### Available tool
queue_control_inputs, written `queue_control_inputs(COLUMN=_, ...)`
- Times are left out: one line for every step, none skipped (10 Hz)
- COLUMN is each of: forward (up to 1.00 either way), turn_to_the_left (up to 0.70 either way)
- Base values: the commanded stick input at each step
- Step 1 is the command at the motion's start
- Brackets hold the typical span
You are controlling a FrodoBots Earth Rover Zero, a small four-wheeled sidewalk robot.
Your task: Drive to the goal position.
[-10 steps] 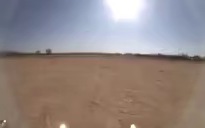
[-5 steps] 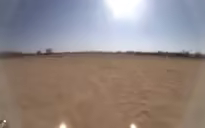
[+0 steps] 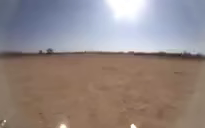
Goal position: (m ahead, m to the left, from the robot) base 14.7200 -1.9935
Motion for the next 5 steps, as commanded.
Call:
queue_control_inputs(forward=1.0, turn_to_the_left=0.0)
queue_control_inputs(forward=1.0, turn_to_the_left=0.0)
queue_control_inputs(forward=1.0, turn_to_the_left=-0.21)
queue_control_inputs(forward=1.0, turn_to_the_left=-0.27)
queue_control_inputs(forward=1.0, turn_to_the_left=-0.27)
